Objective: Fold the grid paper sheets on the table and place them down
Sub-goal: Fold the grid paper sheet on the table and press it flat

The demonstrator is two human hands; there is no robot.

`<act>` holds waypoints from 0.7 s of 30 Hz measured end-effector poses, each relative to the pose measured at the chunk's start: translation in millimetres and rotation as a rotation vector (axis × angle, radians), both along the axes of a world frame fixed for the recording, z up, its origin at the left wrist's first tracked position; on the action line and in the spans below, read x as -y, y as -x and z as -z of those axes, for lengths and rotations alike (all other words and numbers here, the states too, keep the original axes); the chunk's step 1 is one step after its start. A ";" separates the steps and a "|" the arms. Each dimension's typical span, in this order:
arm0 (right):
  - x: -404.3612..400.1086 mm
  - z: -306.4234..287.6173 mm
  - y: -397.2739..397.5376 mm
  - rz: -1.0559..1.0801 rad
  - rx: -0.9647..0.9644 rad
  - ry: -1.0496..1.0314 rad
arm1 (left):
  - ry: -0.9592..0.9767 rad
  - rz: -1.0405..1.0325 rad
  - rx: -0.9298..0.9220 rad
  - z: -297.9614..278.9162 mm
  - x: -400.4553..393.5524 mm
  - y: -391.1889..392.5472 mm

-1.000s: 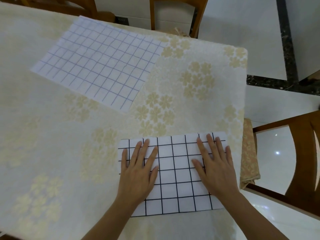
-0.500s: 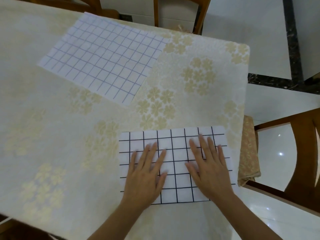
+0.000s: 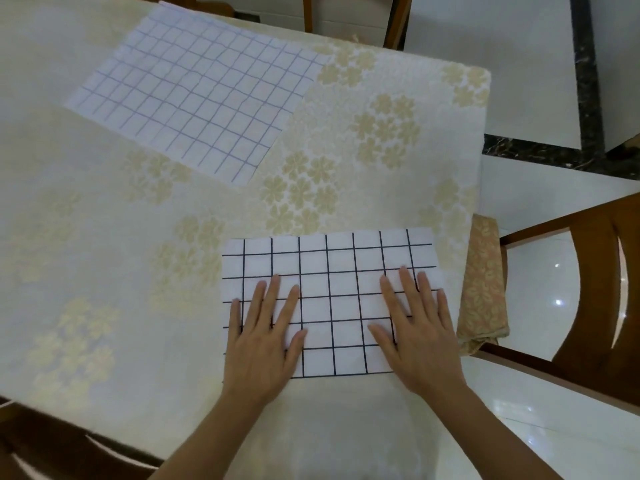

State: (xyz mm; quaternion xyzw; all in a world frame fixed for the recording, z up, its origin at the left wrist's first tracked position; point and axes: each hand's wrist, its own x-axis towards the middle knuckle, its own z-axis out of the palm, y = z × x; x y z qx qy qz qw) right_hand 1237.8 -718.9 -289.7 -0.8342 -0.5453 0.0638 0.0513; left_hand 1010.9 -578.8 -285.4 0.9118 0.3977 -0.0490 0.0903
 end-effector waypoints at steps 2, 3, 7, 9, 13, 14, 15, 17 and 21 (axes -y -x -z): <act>8.5 3.8 -2.0 0.004 -0.005 0.010 | 0.006 0.003 -0.008 2.0 0.8 4.0; 9.1 5.1 -1.9 0.004 -0.010 0.011 | 0.009 0.005 -0.007 2.9 0.8 3.8; 7.5 0.8 -2.0 0.002 -0.012 0.064 | 0.012 0.001 -0.009 0.2 0.5 1.8; 7.5 -2.5 -2.3 0.006 -0.018 0.104 | 0.027 0.003 0.005 -1.9 0.3 3.0; 1.9 -14.6 -3.3 -0.047 -0.011 0.114 | 0.030 -0.082 0.062 -12.3 -4.1 9.8; -2.2 -18.6 -6.8 -0.095 -0.005 0.113 | 0.028 -0.135 0.074 -15.1 -5.9 12.3; -7.5 -22.1 -11.0 -0.153 0.006 0.111 | 0.027 -0.187 0.077 -17.5 -6.8 15.2; -21.4 -26.3 -20.2 -0.278 0.029 0.106 | 0.029 -0.285 0.077 -19.7 -4.9 21.7; -60.8 -26.8 -39.6 -0.506 0.065 0.111 | 0.041 -0.476 0.069 -25.9 2.4 29.7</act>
